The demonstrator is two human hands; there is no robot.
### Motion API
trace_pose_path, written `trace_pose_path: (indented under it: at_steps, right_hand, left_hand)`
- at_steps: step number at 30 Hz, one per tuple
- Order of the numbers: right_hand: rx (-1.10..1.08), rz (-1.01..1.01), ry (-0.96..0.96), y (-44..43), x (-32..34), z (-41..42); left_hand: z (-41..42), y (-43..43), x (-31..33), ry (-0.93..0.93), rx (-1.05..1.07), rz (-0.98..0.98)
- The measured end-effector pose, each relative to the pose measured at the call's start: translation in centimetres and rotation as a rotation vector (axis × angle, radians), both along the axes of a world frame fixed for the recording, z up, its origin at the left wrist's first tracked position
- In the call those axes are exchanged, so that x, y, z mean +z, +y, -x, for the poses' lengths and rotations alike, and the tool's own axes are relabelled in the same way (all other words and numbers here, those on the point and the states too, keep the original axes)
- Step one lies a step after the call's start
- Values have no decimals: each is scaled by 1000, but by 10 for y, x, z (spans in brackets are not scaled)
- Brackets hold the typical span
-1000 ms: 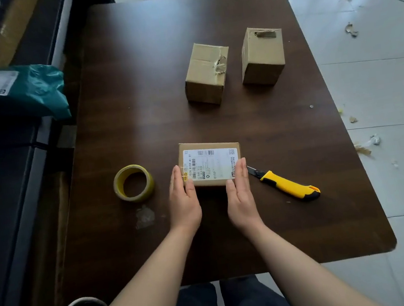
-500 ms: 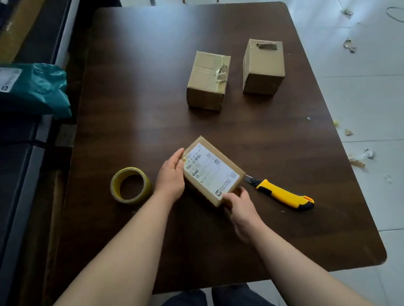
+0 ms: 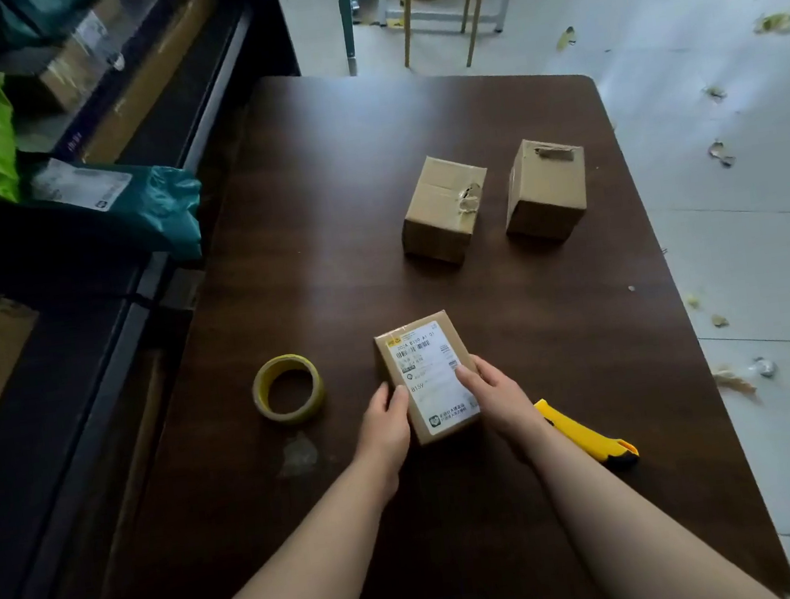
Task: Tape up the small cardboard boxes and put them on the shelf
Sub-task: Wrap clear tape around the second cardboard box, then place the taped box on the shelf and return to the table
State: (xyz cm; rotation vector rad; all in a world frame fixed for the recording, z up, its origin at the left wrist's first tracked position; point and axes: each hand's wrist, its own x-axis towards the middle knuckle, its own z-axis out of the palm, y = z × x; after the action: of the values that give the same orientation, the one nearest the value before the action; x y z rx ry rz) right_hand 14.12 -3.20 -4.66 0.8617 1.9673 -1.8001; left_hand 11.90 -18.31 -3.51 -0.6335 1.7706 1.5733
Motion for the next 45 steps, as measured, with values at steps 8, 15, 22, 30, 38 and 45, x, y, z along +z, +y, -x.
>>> trace_pose_path:
  at_steps: [8,15,22,30,38,45]
  right_hand:
    - [-42,-16,143,-25,35,12]
    - [-17,-82,320,-44,82,30]
    - [151,-34,489,-67,141,42]
    - [478,61,565,-115,198,21]
    - [826,126,623,-209,238,-58]
    - [1053,139,720,-300,273,-168]
  left_hand:
    - [22,-25,30,141,80,-86]
    - [29,-49,87,308,210,-115]
    - [11,-76,147,463,369,-41]
    - [-64,-116,198,601,713,70]
    - [-198,-173,235,728,1055,194]
    - [-328,-230,266,777,1292,316]
